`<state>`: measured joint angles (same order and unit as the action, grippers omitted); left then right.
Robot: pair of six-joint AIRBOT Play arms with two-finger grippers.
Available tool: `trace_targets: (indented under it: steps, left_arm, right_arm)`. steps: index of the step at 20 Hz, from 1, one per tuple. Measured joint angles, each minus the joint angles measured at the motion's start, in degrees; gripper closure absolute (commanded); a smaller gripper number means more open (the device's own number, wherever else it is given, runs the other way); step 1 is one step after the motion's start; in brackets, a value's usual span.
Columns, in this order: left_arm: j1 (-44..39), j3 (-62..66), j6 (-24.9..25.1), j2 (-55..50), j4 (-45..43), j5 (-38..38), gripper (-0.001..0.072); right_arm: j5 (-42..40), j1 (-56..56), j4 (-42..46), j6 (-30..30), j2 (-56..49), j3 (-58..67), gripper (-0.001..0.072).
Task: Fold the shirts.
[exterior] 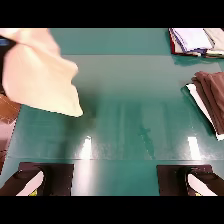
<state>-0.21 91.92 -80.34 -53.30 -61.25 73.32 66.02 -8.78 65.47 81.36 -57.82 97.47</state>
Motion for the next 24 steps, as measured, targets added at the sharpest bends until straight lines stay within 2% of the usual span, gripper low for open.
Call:
trace_targets:
  steps: [4, 5, 6, 7, 9, 12, 19, 24]
  left_arm:
    - [-19.71, 0.39, 0.55, -10.08, -4.09, -0.59, 0.0681]
    - [-24.44, 0.39, 0.81, -13.2, -5.2, -0.61, 0.0645]
    - [-28.33, 0.46, 1.29, -16.04, -5.86, -0.74, 0.0365]
    - [-31.93, 0.5, 1.81, -18.99, -6.34, -1.29, 0.0158]
    - [-36.22, 0.63, 2.47, -23.78, -6.86, -2.91, 0.0171]
    - [-36.0, 0.9, 2.43, -27.15, -7.89, -4.81, 0.0172]
    - [-19.58, -5.53, -1.14, -29.14, -6.62, -4.57, 0.0171]
    - [-14.75, -18.1, -1.2, -31.12, -0.28, -11.23, 0.0172]
  right_arm:
    - [-0.66, 0.0, 1.42, 0.0, 0.0, 0.5, 0.0696]
    - [-0.74, 0.0, 1.66, 0.0, -0.02, 0.55, 0.0696]
    - [-0.76, 0.0, 1.77, 0.0, -0.02, 0.59, 0.0696]
    - [-0.83, 0.0, 1.79, 0.0, -0.02, 0.61, 0.0696]
    - [-0.92, 0.0, 2.01, 0.0, -0.02, 0.63, 0.0697]
    - [-0.92, 0.0, 2.05, 0.0, -0.02, 0.66, 0.0696]
    - [-0.92, 0.0, 2.1, 0.02, -0.11, 0.66, 0.0696]
    - [-0.13, 0.0, 2.1, 0.02, -0.15, 0.66, 0.0696]
